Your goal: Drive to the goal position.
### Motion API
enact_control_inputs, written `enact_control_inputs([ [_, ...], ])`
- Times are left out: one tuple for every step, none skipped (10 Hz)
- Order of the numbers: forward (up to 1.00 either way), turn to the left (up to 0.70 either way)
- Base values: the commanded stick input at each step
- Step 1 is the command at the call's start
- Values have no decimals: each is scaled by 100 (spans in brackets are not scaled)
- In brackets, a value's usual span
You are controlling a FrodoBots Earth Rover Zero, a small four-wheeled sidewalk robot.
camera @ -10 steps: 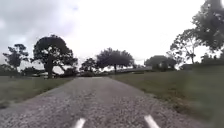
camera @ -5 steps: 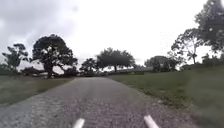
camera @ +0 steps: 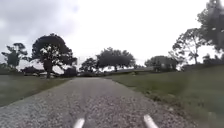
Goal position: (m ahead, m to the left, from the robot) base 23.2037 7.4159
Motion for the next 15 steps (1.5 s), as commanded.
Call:
enact_control_inputs([
  [70, 0],
  [70, 0],
  [70, 0],
  [70, 0],
  [70, 0],
  [70, 0],
  [70, 0],
  [70, 0],
  [70, 0],
  [70, 0],
  [70, 0],
  [70, 0],
  [70, 0],
  [70, 0],
  [70, 0],
])
